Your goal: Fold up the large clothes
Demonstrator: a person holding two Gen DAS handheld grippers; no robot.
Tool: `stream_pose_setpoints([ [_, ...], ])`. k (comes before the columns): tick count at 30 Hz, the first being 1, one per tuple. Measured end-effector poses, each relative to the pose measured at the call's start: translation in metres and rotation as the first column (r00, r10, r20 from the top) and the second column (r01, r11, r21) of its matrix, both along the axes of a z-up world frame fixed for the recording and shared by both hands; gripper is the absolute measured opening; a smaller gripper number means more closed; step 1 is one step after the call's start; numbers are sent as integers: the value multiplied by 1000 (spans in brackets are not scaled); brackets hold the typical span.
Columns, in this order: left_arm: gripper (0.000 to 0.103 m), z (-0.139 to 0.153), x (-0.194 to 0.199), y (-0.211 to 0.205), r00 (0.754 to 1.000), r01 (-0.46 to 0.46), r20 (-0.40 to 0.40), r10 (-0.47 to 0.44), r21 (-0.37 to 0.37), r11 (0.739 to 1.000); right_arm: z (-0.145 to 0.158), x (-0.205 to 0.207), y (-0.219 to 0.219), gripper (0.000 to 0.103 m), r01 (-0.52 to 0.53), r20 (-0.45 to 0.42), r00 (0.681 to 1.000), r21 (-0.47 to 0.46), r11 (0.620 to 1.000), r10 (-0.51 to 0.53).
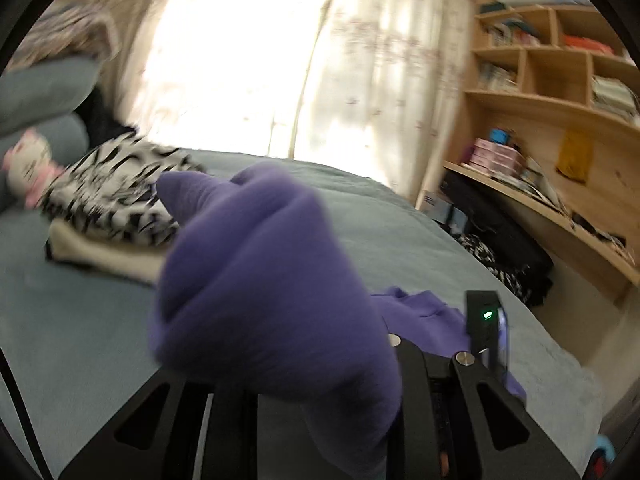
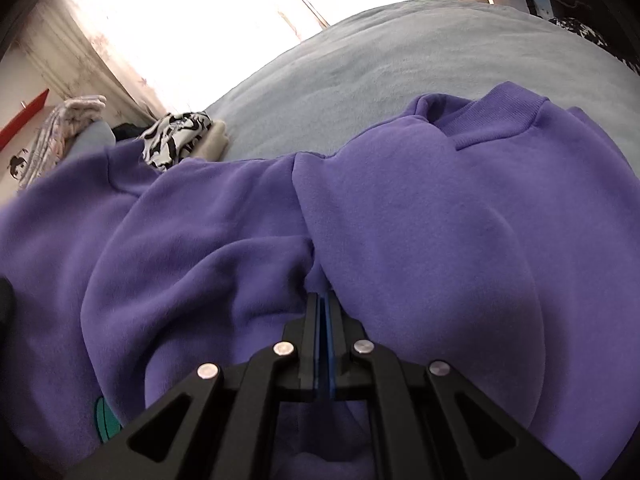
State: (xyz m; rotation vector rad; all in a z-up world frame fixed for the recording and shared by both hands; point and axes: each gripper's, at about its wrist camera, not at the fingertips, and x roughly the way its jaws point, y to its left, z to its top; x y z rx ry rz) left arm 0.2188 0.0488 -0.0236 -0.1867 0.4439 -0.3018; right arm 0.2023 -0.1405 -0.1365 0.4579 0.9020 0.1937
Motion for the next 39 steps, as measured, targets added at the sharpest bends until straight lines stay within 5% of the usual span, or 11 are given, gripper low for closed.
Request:
stream_pose_setpoints([
  [8, 20, 15, 5, -60, 990, 138, 9, -140, 114, 984, -6, -10, -21, 2, -20, 21, 1000, 169, 985, 17],
  [16, 20, 13, -1, -132, 954, 299, -43, -298, 250, 921, 6, -43, -60, 2, 2, 32, 999, 302, 953, -12],
  [21, 20, 4, -5, -171, 937, 349, -87, -339, 310, 884, 19, -86, -110, 2, 162, 36, 985, 182, 970, -171],
  [27, 20, -15, -5, -219, 904, 427, -160, -396, 311, 849, 23, -118, -167, 2, 337, 32, 939, 125, 933, -343],
  [34, 20, -57, -5, -259, 866, 498, -265, -424, 375, 782, 13, -128, -192, 2, 414, 1, 908, 141, 899, -418],
  [39, 20, -69, -11, -270, 845, 531, -306, -439, 370, 763, 16, -135, -194, 2, 435, 10, 898, 147, 889, -441],
])
